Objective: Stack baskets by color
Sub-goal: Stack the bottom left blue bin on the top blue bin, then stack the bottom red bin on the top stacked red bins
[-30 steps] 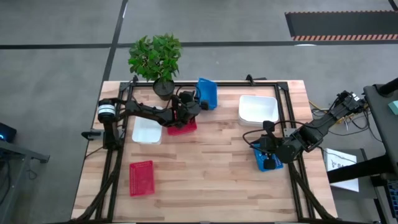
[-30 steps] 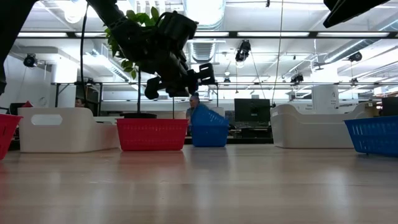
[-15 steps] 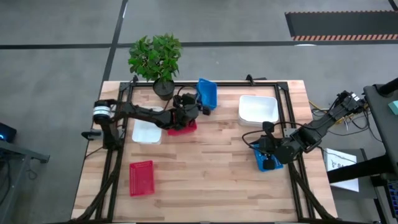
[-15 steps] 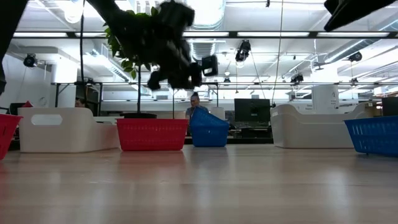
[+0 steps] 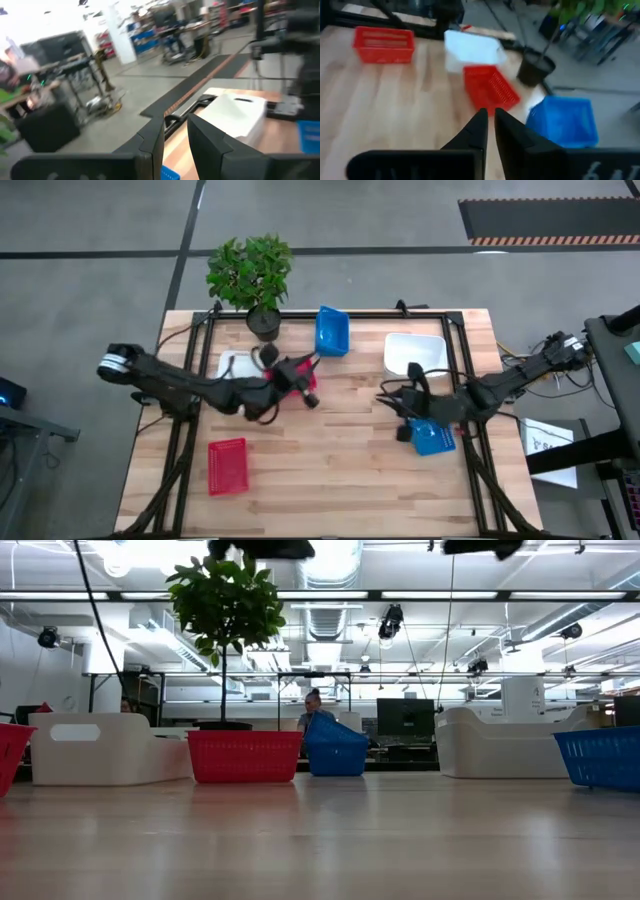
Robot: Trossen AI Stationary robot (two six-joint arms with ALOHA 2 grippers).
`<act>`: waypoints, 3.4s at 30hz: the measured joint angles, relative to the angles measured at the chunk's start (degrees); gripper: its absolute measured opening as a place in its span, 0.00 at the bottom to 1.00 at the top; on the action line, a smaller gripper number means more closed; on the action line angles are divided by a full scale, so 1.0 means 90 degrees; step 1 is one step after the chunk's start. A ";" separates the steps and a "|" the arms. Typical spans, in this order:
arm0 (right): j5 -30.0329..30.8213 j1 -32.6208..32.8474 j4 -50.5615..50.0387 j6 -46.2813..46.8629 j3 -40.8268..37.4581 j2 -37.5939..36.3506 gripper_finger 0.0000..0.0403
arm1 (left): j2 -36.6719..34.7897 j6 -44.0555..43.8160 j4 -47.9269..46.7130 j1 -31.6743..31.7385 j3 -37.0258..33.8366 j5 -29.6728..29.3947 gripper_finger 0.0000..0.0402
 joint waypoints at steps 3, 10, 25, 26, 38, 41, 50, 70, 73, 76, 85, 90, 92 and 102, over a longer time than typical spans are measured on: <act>-0.0942 -0.0724 0.0810 -0.0840 0.0026 0.0346 0.03 | -0.0346 0.0369 0.0011 -0.0376 -0.0238 -0.0005 0.17; -0.3228 -0.2816 0.2413 -0.1762 0.0320 0.1381 0.02 | -0.0874 0.0589 0.0016 -0.0713 -0.0760 -0.0024 0.17; -0.3887 -0.5267 0.2163 -0.1390 0.2724 0.4588 0.02 | -0.2410 0.1402 0.0008 -0.0711 -0.1876 -0.0166 0.17; -0.3901 -0.5321 0.1961 -0.1367 0.2914 0.4795 0.02 | -0.2501 0.1402 0.0039 -0.0711 -0.1952 -0.0166 0.17; -0.3881 -0.5656 0.0581 -0.1053 0.4126 0.6103 0.02 | -0.3100 0.1404 0.0182 -0.0706 -0.2543 -0.0166 0.17; -0.3879 -0.5656 0.0582 -0.1074 0.4158 0.6164 0.02 | -0.3121 0.1406 0.0172 -0.0701 -0.2568 -0.0164 0.17; -0.3884 -0.5227 0.0037 -0.1171 0.3933 0.5000 0.02 | -0.3092 0.1298 0.0171 -0.0704 -0.2604 -0.0161 0.17; -0.5220 -0.2398 0.0760 0.0216 -0.0370 0.0836 0.02 | -0.1808 -0.0751 -0.0177 -0.0723 -0.2558 0.0758 0.17; -0.5186 -0.2207 0.0930 0.0176 -0.0734 0.0587 0.02 | -0.1528 -0.1221 -0.0814 -0.0685 -0.2229 0.1782 0.16; -0.5142 -0.2173 0.1110 0.0030 -0.0970 0.0369 0.02 | -0.1254 -0.2292 -0.2158 -0.0631 -0.1625 0.2884 0.12; -0.4869 -0.2179 0.1195 -0.1290 -0.0760 -0.0280 0.02 | 0.0199 -0.6405 -0.8748 -0.0753 0.1705 0.3925 0.01; -0.4868 -0.2179 0.0914 -0.2064 -0.0572 -0.0745 0.02 | 0.0879 -0.6627 -1.1153 -0.0612 0.3188 0.4794 0.01; -0.4868 -0.2179 0.0897 -0.2245 -0.0602 -0.0919 0.02 | 0.0984 -0.7105 -1.1438 -0.0496 0.3550 0.5422 0.01; -0.4868 -0.2179 0.0337 -0.2607 -0.0972 -0.1456 0.02 | 0.1032 -1.1118 -1.1502 -0.1217 0.3604 0.7071 0.01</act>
